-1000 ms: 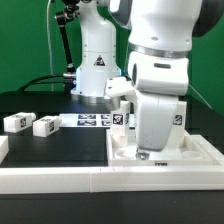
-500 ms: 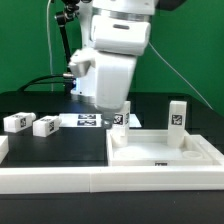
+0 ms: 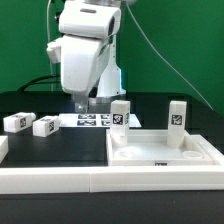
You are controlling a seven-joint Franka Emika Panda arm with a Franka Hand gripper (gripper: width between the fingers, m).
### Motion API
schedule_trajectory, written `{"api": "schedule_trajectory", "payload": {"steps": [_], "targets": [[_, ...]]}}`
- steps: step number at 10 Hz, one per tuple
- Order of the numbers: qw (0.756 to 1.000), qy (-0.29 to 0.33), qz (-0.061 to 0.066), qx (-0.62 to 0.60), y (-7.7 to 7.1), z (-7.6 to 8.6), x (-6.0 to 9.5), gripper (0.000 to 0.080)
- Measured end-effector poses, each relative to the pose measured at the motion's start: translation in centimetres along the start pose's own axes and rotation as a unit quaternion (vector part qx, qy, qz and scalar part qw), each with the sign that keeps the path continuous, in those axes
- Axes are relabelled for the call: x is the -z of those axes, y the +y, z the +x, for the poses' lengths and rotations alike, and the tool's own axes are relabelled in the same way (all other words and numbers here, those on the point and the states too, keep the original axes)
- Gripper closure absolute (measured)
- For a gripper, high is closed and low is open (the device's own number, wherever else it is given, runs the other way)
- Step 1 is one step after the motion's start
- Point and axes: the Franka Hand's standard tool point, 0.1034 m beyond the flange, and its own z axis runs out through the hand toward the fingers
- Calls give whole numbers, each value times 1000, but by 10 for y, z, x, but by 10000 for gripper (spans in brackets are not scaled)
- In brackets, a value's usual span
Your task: Assemble square table
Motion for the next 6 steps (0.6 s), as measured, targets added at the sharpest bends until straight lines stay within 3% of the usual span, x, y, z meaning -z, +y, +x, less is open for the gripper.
{"api": "schedule_trajectory", "payload": {"steps": [2, 6], "targets": [[997, 0, 1, -72, 0, 0, -1, 150], [963, -12, 44, -265, -16, -32, -10, 150]]}}
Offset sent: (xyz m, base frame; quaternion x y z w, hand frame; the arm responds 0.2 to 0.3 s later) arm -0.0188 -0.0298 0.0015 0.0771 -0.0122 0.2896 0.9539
